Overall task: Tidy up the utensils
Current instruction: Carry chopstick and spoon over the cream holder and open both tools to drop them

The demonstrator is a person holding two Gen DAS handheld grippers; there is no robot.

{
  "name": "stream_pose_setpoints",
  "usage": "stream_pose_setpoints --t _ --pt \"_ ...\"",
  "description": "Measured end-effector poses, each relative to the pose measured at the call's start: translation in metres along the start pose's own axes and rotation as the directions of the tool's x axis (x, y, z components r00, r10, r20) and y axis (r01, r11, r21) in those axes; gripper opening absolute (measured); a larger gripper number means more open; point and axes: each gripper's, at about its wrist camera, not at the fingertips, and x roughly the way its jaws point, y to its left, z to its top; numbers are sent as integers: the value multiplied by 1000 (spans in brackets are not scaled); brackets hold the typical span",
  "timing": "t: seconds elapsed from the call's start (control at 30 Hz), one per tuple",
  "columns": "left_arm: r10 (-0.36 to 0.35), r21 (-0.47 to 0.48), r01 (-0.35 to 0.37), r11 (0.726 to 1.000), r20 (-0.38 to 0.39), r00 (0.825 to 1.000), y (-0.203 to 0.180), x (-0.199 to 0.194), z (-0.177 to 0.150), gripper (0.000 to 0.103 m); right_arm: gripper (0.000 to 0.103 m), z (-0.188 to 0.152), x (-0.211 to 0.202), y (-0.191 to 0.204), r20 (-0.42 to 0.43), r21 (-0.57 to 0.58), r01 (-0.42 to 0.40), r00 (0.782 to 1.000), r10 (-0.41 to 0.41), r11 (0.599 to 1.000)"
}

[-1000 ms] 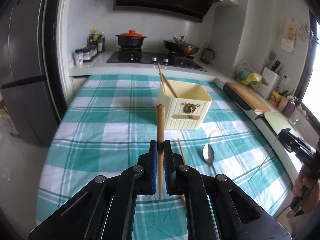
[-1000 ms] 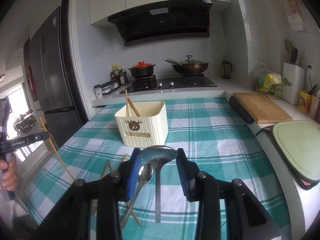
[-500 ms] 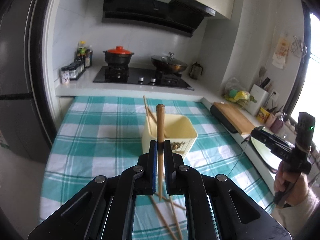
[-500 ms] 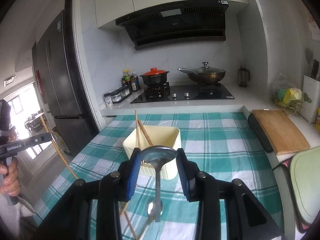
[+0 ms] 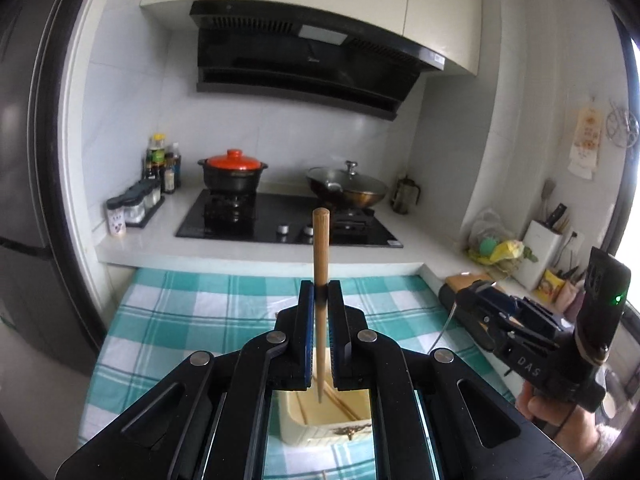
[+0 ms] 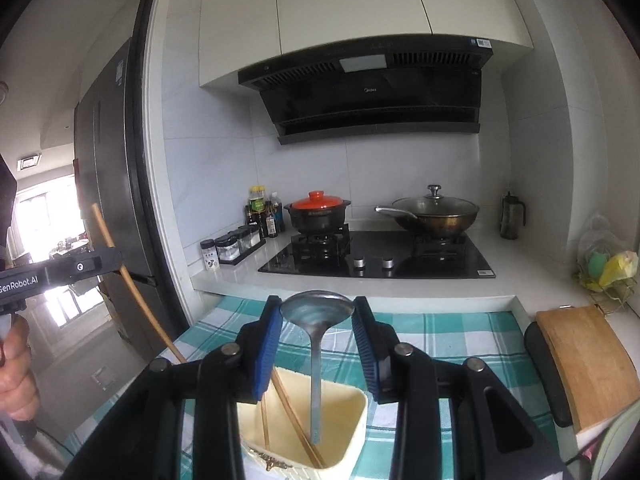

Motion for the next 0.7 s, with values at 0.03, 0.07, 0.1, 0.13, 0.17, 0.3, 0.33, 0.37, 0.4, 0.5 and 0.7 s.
stream_pose_setpoints --t 0.03,0.07,0.1,0.13,0.17,0.3,0.33,0.37,0.4,0.5,0.7 --pt "4 -8 -4 1000 -25 1000 2 14 -3 5 36 -4 12 -2 -29 1 -1 1000 1 1000" --pt "7 -15 -8 1000 -54 998 4 28 -8 5 36 -10 24 -4 -62 1 -2 998 2 1000" --pt "8 -21 -10 1000 -82 997 5 39 -12 5 36 -16 36 -5 -100 -4 -3 995 3 1000" --pt "7 -29 -11 1000 -116 993 7 52 -18 5 36 -23 48 -5 -145 -12 -1 989 -1 1000" --pt "8 -36 -13 999 -146 989 9 63 -23 5 36 -29 58 -6 -180 -16 2 984 -5 1000" --pt "6 -60 -23 998 -265 964 15 102 -49 5 36 -56 96 -11 -330 -10 -1 944 -3 1000" --pt "8 -61 -27 998 -288 957 16 110 -55 5 36 -62 103 -12 -356 -8 -2 934 -1 1000" --pt "11 -61 -31 998 -310 951 17 117 -60 5 36 -68 109 -12 -380 -10 3 925 -6 1000" --pt "14 -60 -36 998 -326 945 15 123 -65 5 36 -72 115 -13 -396 -10 9 918 -12 1000" --pt "30 -49 -51 997 -352 936 15 135 -76 5 36 -84 125 -11 -422 -15 25 906 -29 1000" --pt "50 -40 -69 997 -357 933 14 131 -72 10 41 -82 128 -11 -403 28 35 915 -20 999"
